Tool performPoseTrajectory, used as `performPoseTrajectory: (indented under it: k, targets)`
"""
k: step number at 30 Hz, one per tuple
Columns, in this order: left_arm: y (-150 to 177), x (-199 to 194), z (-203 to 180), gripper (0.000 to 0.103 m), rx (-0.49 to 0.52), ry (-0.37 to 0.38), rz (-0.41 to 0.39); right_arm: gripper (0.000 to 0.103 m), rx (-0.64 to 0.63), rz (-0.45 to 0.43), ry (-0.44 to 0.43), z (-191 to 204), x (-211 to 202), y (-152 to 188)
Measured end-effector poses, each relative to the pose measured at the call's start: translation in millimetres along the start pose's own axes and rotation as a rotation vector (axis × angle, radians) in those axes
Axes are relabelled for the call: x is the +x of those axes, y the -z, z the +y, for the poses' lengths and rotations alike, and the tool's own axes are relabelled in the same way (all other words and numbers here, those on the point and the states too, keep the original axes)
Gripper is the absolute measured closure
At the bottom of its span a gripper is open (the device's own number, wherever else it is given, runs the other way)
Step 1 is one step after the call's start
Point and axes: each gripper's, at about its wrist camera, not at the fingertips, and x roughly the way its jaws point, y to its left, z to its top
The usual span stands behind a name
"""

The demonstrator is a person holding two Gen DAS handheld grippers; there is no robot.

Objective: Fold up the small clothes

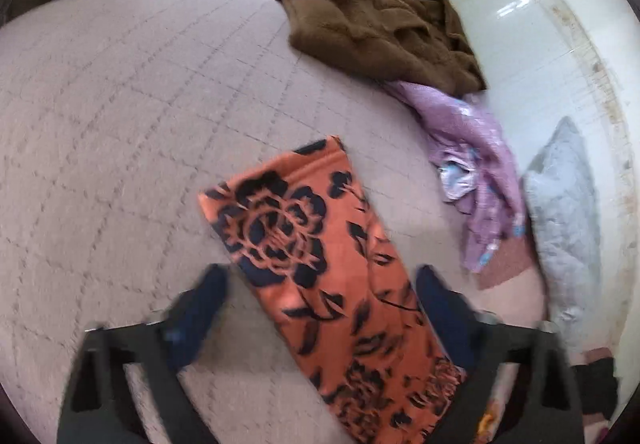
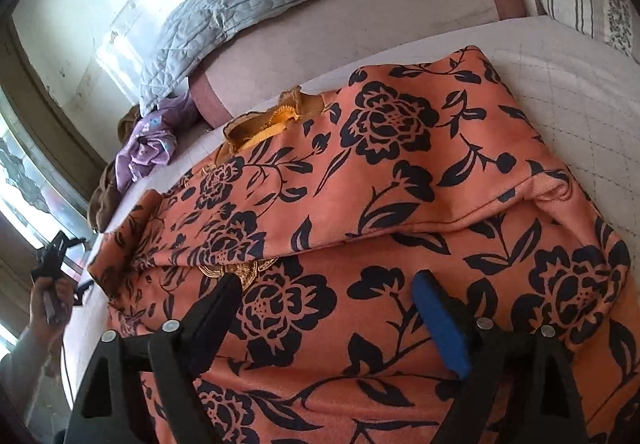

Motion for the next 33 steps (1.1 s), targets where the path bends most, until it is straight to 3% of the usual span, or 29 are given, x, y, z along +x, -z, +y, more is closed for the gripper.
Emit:
performPoseTrajectory:
  k: [2, 5, 7, 9, 12, 15, 18, 21, 22, 24, 25, 26, 29, 33]
  targets:
    - [-6, 6, -1, 0.097, 0.029, -0.145, 0.011, 0.012, -0.005, 0.002, 0.002, 2, 5, 2]
    - [-14, 3, -6, 0.098, 0.035, -0.171, 0.03, 0.012, -0.005, 0.001, 0.002, 4, 6, 2]
    - [-6, -25, -46, 0.098, 0.203, -0.192, -0.069, 0.012, -0.003, -0.006, 0.008, 4, 9, 4]
    - [8, -57, -88, 0.098, 0.331, -0.148, -0.146, 0.012, -0.002, -0.007, 0.005, 2, 8, 6]
    - [62, -130, -179, 0.098, 0.527, 0.052, -0.25, 0.013, 0.011, -0.015, -0.011, 1, 8, 7]
    - [123, -178, -249, 0.098, 0.677, 0.227, -0.289, 0.013, 0.025, -0.018, -0.026, 0, 8, 6]
    - [208, -200, -316, 0.098, 0.795, 0.412, -0.216, 0.014, 0.038, -0.021, -0.038, 0, 8, 4]
    - [272, -193, -349, 0.097, 0.851, 0.5, -0.119, 0.015, 0.078, -0.024, -0.052, -4, -1, 1]
    - [295, -182, -359, 0.093, 0.879, 0.523, -0.047, 0.015, 0.098, -0.034, -0.055, -7, -9, 1]
    - [335, -151, -369, 0.072, 0.944, 0.513, 0.067, 0.013, 0.127, -0.065, -0.065, -13, -26, 1]
    - [355, -127, -366, 0.044, 0.986, 0.458, 0.138, 0.013, 0.139, -0.082, -0.068, -18, -37, 2]
    - [362, -107, -359, 0.035, 1.0, 0.39, 0.162, 0.013, 0.148, -0.095, -0.066, -22, -46, 2]
    - [363, -73, -322, 0.035, 1.012, 0.233, 0.174, 0.013, 0.18, -0.105, -0.056, -42, -72, -2]
    - [323, -69, -238, 0.035, 0.873, 0.126, 0.162, 0.012, 0.225, -0.105, -0.065, -64, -92, -16]
